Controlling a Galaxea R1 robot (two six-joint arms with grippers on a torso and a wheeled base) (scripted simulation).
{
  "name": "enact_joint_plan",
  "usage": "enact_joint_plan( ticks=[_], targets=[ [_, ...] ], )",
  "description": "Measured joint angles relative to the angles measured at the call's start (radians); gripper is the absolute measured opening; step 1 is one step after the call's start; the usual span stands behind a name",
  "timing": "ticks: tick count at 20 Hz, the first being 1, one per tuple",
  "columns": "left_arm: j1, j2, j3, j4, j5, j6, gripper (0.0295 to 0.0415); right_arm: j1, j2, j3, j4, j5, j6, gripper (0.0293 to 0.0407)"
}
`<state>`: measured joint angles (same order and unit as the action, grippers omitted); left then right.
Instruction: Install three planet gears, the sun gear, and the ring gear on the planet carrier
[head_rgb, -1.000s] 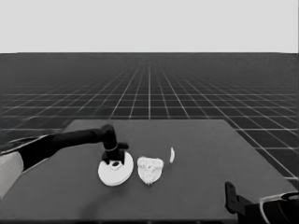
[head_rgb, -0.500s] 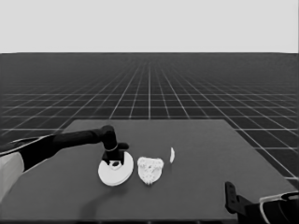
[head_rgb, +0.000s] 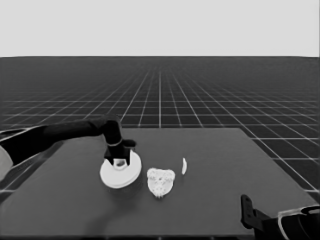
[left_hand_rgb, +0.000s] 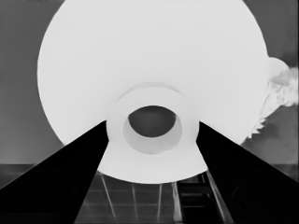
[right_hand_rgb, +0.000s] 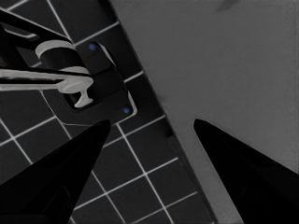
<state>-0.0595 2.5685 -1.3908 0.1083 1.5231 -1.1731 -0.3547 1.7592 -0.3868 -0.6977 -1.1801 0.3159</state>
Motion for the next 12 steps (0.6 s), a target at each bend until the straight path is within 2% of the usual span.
enact_joint_plan(
  ticks=[4,5,7,12],
  targets=[
    [-0.007,0.000,0.000,-0.007,0.003,0.000,0.0348,0.000,0.000,0.000,0.000,0.000,0.000,0.0385],
    [0.007,0.131,-0.040,0.015,0.014,-0.146,0.0348,0.000,0.000,0.000,0.000,0.000,0.000,0.0385],
    [0.025,0.371,-0.156,0.030,0.020,-0.221,0.0348,0.000,0.000,0.000,0.000,0.000,0.000,0.0385],
    [0.032,0.488,-0.277,0.037,0.019,-0.211,0.0348,0.000,0.000,0.000,0.000,0.000,0.000,0.0385]
  ],
)
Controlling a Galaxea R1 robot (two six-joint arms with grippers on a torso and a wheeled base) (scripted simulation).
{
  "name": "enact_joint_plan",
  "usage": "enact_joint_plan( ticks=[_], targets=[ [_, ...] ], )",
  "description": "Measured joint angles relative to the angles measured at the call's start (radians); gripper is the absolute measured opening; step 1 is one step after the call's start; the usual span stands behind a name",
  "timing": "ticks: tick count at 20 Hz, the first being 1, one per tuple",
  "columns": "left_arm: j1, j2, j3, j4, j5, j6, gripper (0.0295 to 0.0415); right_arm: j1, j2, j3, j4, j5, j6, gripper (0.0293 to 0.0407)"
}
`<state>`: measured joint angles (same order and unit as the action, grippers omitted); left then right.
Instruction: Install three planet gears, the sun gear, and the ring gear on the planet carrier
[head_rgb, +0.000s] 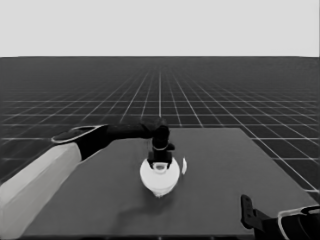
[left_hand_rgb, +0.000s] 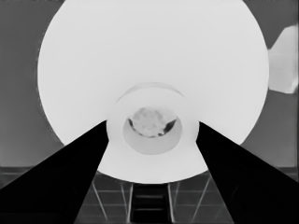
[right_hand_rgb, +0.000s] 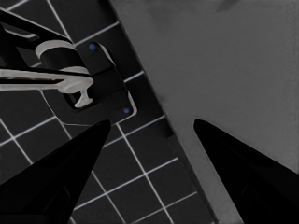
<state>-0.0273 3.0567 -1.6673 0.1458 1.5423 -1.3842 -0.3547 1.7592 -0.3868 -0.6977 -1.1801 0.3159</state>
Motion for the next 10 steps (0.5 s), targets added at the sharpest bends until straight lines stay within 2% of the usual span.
enact_joint_plan(
  ticks=[2,3,5,10],
  targets=[
    [0.000,0.005,-0.007,0.000,0.000,0.001,0.0348,0.000,0.000,0.000,0.000,0.000,0.000,0.0385],
    [0.037,0.011,-0.026,0.040,-0.009,0.013,0.0348,0.000,0.000,0.000,0.000,0.000,0.000,0.0385],
    [0.079,0.017,-0.049,0.076,-0.020,0.027,0.0348,0.000,0.000,0.000,0.000,0.000,0.000,0.0385],
    [0.097,0.020,-0.062,0.093,-0.026,0.034,0.0348,0.000,0.000,0.000,0.000,0.000,0.000,0.0385]
  ],
)
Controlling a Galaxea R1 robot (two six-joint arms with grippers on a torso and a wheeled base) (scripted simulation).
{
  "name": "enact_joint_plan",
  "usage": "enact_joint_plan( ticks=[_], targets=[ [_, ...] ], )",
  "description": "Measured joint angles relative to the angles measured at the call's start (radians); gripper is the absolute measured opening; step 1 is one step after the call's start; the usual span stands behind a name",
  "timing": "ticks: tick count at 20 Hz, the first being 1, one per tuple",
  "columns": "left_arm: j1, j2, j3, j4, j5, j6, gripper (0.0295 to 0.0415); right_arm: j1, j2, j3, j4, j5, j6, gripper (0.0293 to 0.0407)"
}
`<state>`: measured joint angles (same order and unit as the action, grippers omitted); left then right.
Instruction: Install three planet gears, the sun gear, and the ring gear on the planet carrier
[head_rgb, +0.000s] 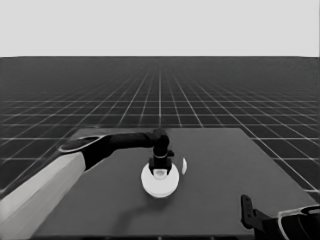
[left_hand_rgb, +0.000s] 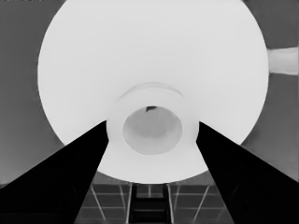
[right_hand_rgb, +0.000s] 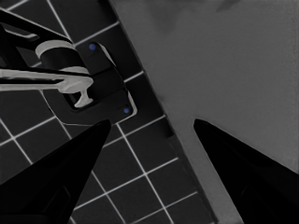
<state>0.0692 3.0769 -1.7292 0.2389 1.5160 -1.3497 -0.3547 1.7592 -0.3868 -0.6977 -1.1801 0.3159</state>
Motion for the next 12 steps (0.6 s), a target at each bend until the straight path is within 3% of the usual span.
enact_joint_plan(
  ticks=[12],
  targets=[
    [0.001,0.000,0.000,0.001,0.000,0.075,0.0348,0.000,0.000,0.000,0.000,0.000,0.000,0.0385]
  ],
)
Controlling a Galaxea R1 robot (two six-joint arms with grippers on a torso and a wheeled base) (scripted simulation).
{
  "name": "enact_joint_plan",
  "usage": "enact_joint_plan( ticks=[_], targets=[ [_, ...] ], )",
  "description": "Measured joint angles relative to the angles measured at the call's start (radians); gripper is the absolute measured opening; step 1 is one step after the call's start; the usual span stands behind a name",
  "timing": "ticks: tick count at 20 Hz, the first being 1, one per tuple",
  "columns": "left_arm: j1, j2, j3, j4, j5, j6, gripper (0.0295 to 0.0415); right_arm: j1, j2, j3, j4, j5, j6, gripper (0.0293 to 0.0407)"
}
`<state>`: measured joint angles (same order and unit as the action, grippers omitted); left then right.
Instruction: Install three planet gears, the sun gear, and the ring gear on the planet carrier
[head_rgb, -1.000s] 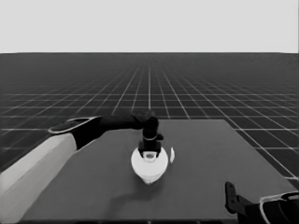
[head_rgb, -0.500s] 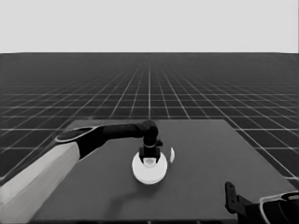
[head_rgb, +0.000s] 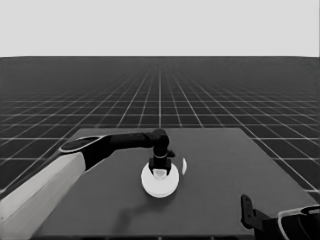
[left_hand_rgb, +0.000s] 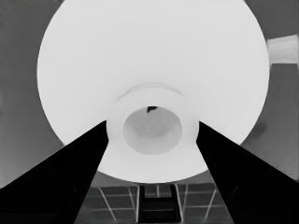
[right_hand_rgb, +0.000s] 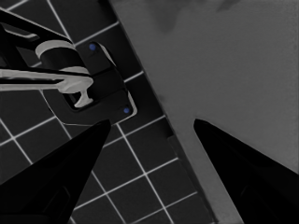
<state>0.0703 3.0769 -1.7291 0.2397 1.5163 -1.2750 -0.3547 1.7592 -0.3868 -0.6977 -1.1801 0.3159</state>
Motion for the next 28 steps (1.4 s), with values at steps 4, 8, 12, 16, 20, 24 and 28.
enact_joint_plan(
  ticks=[4,8,12,16,20,24,28],
  targets=[
    [0.000,0.000,0.000,0.000,0.000,0.035,0.0348,0.000,0.000,0.000,0.000,0.000,0.000,0.0385],
    [0.000,0.000,0.000,0.000,0.000,0.070,0.0348,0.000,0.000,0.000,0.000,0.000,0.000,0.0385],
    [0.000,0.000,0.000,0.000,0.000,0.105,0.0348,0.000,0.000,0.000,0.000,0.000,0.000,0.0385],
    [0.000,0.000,0.000,0.000,0.000,0.140,0.0348,0.000,0.000,0.000,0.000,0.000,0.000,0.0385],
    [0.000,0.000,0.000,0.000,0.000,0.174,0.0348,0.000,0.000,0.000,0.000,0.000,0.000,0.0385],
    [0.001,-0.001,-0.001,0.001,0.001,0.209,0.0348,0.000,0.000,0.000,0.000,0.000,0.000,0.0385],
    [0.006,-0.001,-0.002,0.000,0.000,0.244,0.0348,0.000,0.000,0.000,0.000,0.000,0.000,0.0385]
  ],
)
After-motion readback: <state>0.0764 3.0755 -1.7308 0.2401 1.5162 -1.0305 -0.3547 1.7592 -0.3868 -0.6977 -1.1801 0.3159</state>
